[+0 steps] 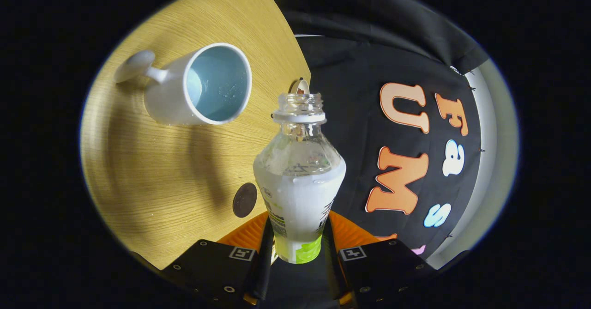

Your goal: Take the bottle from table, then pour the juice into the cup, finally place the bottle on the coaster

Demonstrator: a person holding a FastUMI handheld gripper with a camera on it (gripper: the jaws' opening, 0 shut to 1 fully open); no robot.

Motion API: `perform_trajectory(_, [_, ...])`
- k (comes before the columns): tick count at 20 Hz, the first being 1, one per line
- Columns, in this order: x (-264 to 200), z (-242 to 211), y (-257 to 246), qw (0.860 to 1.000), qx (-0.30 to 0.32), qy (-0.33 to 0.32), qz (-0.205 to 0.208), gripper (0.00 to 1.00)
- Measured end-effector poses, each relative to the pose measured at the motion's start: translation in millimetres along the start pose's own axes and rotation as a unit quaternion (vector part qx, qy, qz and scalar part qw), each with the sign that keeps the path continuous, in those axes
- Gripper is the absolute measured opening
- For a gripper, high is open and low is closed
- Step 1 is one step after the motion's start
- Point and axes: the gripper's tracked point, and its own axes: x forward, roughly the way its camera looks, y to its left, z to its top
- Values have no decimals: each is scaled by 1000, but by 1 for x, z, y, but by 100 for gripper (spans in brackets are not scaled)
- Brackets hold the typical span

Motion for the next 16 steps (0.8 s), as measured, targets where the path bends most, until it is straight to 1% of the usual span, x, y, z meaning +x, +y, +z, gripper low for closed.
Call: perform_trajectory(16, [2, 1, -7, 998, -62, -20, 7, 52])
